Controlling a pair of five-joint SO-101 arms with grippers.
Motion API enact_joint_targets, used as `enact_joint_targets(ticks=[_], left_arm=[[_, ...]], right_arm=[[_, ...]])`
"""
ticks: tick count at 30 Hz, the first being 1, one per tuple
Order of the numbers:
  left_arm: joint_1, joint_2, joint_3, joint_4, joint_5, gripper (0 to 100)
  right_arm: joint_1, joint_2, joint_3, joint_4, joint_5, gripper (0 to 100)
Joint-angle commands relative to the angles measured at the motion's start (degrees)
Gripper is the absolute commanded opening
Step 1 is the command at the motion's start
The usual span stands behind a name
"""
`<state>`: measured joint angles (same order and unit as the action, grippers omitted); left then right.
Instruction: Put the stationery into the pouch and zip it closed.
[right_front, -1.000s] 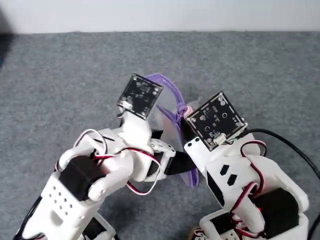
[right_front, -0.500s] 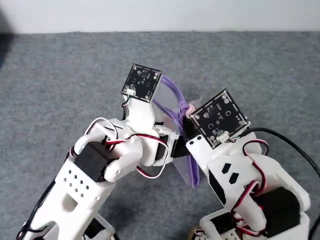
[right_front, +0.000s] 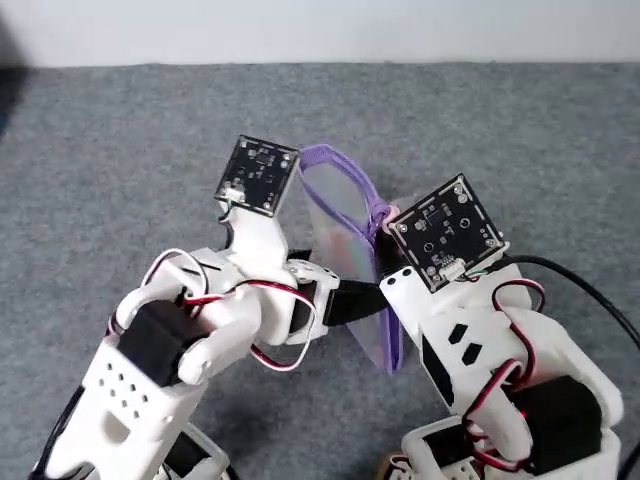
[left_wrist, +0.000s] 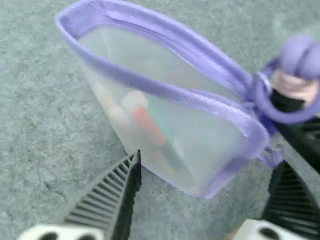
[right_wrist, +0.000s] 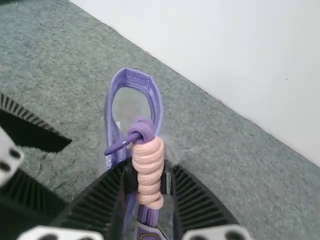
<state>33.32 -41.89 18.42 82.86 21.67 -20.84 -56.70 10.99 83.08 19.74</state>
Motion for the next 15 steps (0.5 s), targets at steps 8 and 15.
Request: enact_joint_targets(ticks=[8, 15], left_arm=[[-0.35, -1.49, 4.09, -10.73, -0.62, 39], [-1.14, -2.02, 9.27, -11.43, -0.26, 39]], right_arm=[[-3.47, 0.31, -1.14, 0.04, -3.6, 0.7], [-5.14, 0.31, -1.14, -0.22, -5.01, 0.7]])
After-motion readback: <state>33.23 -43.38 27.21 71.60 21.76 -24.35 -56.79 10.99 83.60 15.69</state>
